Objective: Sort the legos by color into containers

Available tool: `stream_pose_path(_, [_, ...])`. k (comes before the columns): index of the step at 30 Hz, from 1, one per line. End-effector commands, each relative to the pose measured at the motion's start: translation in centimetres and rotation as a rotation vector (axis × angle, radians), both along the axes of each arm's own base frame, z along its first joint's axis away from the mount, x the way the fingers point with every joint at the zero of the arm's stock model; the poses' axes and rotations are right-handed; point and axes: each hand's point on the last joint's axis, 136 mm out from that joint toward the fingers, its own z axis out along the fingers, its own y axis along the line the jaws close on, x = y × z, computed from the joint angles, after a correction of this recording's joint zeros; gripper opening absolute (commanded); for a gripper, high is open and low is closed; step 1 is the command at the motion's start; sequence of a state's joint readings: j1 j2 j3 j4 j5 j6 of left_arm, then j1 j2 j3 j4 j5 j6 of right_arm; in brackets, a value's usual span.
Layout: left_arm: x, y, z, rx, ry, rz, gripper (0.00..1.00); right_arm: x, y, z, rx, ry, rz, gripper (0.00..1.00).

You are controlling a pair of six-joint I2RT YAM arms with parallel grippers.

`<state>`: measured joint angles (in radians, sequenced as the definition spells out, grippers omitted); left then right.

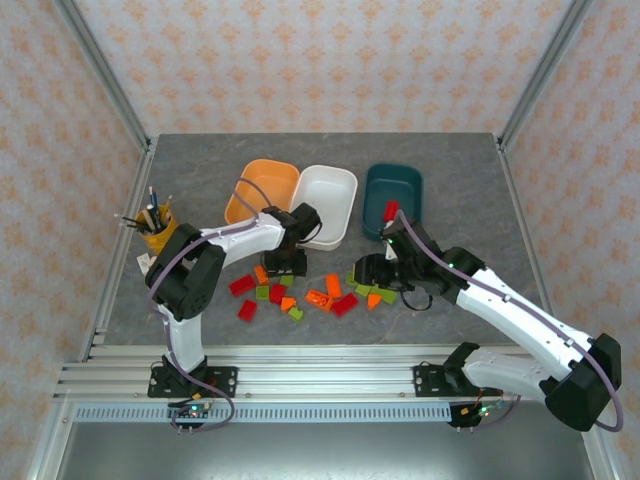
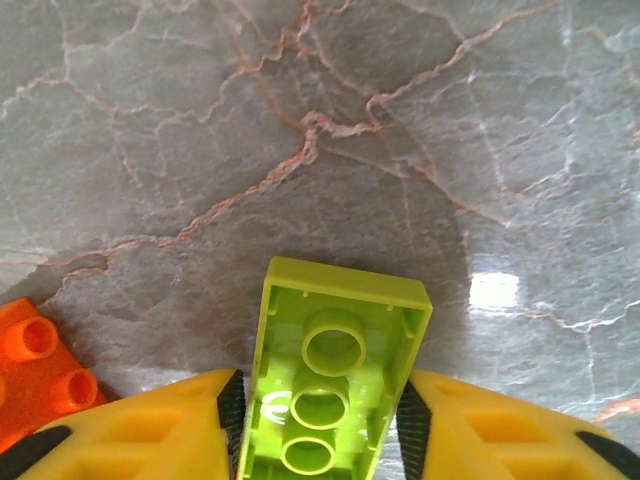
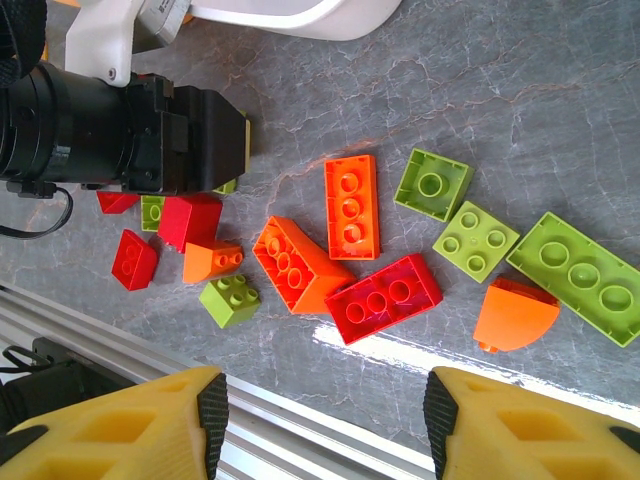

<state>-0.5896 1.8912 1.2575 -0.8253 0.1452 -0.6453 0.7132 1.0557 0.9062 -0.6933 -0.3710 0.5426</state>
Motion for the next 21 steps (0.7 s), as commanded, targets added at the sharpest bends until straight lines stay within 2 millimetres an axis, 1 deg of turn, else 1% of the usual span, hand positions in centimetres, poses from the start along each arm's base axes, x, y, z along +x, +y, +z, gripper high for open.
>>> stream_pose_path(1, [-0.6, 0.2, -1.7, 0.04, 0.031, -0.026, 0.44, 0.2, 0.2, 0.8, 0.008, -0.02, -0.006, 0.56])
stream_pose_path(4, [-0.7, 0.4, -2.3, 0.063, 0.038, -0.031, 0.41, 0.3, 0.2, 0.9, 0.006, -0.022, -0.006, 0.56])
stream_pose_path(6, [-0.6, 0.5, -2.2, 0.077, 0.027, -0.035, 0.37, 0.3, 0.1, 1.0, 0.003, -0.024, -0.006, 0.56])
stream_pose_path(10, [0.0, 0.2, -0.3, 0.09, -0.027, -0.046, 0.34, 0.4, -0.1, 1.5, 0.0, -0.042, -0.013, 0.56])
stream_pose_path(11, [0.3, 0.0, 1.2, 0.078, -0.062, -0.047, 0.34, 0.6, -0.2, 1.6, -0.004, -0.051, -0.017, 0.56])
stream_pose_path(13, [0.7, -0.1, 3.2, 0.07, -0.096, -0.04, 0.34, 0.8, -0.5, 2.1, -0.008, -0.07, -0.026, 0.56])
stream_pose_path(15, [0.9, 0.0, 5.5, 0.061, -0.131, -0.033, 0.34, 1.2, -0.7, 3.0, -0.012, -0.104, -0.037, 0.56])
stream_pose_path(18, [1.3, 0.4, 9.0, 0.05, -0.175, -0.025, 0.34, 2.2, -0.6, 5.1, 0.008, -0.165, -0.062, 0.56])
stream_pose_path(21, [2.5, 1.5, 12.3, 0.033, -0.217, -0.005, 0.34, 4.3, 0.0, 8.1, 0.069, -0.254, -0.11, 0.6])
